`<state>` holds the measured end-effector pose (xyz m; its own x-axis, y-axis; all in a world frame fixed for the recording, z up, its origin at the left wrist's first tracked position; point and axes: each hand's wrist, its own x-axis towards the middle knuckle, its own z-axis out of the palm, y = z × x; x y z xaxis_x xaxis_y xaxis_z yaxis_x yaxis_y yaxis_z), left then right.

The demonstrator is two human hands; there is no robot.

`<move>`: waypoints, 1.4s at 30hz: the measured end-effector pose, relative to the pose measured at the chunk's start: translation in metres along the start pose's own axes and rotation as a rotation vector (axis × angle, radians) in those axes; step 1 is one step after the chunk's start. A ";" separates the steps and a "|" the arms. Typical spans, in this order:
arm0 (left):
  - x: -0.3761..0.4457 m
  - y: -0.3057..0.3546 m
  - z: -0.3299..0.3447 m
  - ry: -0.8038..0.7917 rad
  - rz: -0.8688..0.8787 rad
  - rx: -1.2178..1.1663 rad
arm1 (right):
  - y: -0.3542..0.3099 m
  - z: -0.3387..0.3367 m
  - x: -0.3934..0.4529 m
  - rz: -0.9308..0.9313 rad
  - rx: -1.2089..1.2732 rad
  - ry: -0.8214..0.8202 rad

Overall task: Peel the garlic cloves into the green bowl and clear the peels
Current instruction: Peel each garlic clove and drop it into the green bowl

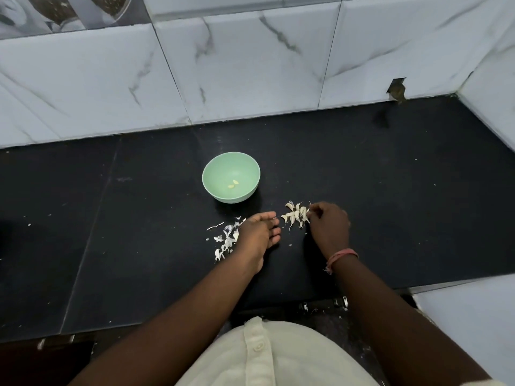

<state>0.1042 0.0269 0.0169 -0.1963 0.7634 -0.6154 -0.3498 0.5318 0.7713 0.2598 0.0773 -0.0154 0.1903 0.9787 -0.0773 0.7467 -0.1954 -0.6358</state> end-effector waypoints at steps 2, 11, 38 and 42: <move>-0.001 0.000 0.000 0.003 -0.003 0.008 | -0.002 0.004 0.001 -0.018 0.003 -0.025; -0.002 -0.002 -0.006 0.018 -0.004 0.009 | 0.007 0.010 0.008 -0.132 -0.150 -0.073; 0.010 -0.006 -0.035 0.234 0.046 -0.047 | -0.052 0.046 -0.056 -0.331 0.071 -0.176; 0.011 -0.006 -0.036 0.217 0.031 -0.045 | -0.051 0.046 -0.056 -0.387 0.003 -0.190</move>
<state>0.0716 0.0185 -0.0005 -0.3986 0.6796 -0.6158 -0.3797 0.4890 0.7854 0.1818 0.0359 -0.0146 -0.2244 0.9741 0.0272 0.7380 0.1881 -0.6480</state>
